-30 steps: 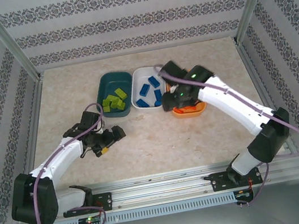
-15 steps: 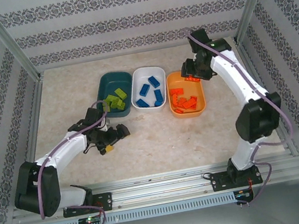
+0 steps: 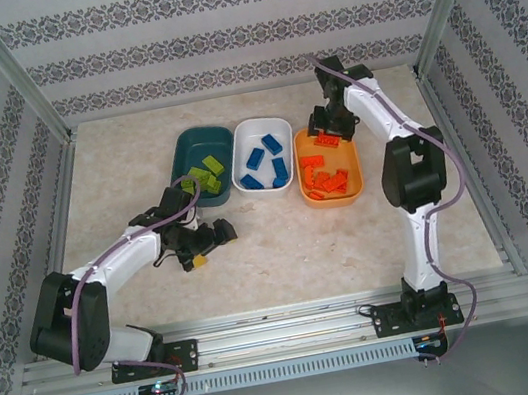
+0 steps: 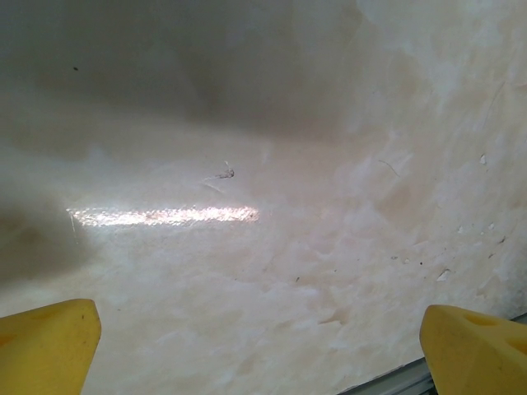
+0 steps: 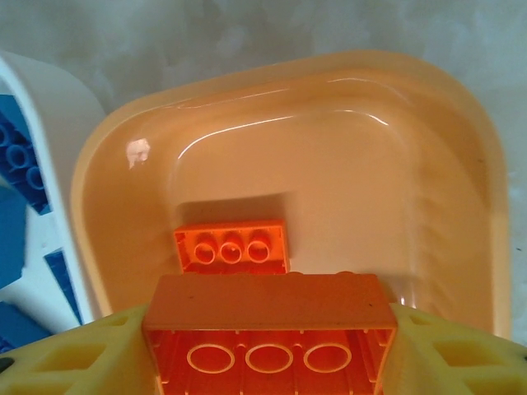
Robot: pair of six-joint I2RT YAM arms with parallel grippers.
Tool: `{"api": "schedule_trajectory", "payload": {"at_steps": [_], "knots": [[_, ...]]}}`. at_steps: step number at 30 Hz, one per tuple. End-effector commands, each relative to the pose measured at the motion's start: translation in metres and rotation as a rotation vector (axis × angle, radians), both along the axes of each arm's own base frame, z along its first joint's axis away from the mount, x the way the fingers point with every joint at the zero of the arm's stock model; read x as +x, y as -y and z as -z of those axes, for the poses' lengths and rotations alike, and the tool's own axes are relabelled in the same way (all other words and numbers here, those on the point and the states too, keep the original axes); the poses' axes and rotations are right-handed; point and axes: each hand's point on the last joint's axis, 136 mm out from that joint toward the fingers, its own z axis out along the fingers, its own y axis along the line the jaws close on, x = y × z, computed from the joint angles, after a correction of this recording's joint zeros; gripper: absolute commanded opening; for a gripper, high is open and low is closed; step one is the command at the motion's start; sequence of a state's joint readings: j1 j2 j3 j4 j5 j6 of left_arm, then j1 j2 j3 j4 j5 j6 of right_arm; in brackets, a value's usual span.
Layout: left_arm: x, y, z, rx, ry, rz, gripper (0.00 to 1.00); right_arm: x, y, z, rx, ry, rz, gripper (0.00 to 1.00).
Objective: Sort the legos into containers by color
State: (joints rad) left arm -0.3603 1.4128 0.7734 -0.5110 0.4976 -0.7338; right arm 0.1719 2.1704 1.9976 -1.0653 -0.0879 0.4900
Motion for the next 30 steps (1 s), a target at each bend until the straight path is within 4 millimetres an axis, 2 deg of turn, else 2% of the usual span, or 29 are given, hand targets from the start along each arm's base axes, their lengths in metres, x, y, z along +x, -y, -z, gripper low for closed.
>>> {"api": "schedule_trajectory", "payload": {"at_steps": [1,11,23,30], "knots": [[0.007,0.007,-0.005,-0.007,0.022,0.028,1.00,0.004,0.001,0.012,0.003,-0.031,-0.009,0.61],[0.008,0.008,0.000,0.010,-0.004,0.058,1.00,0.010,0.001,0.040,-0.006,-0.073,-0.007,0.62],[0.009,0.008,0.000,0.018,-0.011,0.070,1.00,0.010,0.002,0.046,-0.013,-0.083,-0.006,0.64],[0.008,0.007,-0.001,0.019,-0.007,0.066,1.00,0.008,0.003,0.043,-0.024,-0.084,-0.015,0.80]]}}
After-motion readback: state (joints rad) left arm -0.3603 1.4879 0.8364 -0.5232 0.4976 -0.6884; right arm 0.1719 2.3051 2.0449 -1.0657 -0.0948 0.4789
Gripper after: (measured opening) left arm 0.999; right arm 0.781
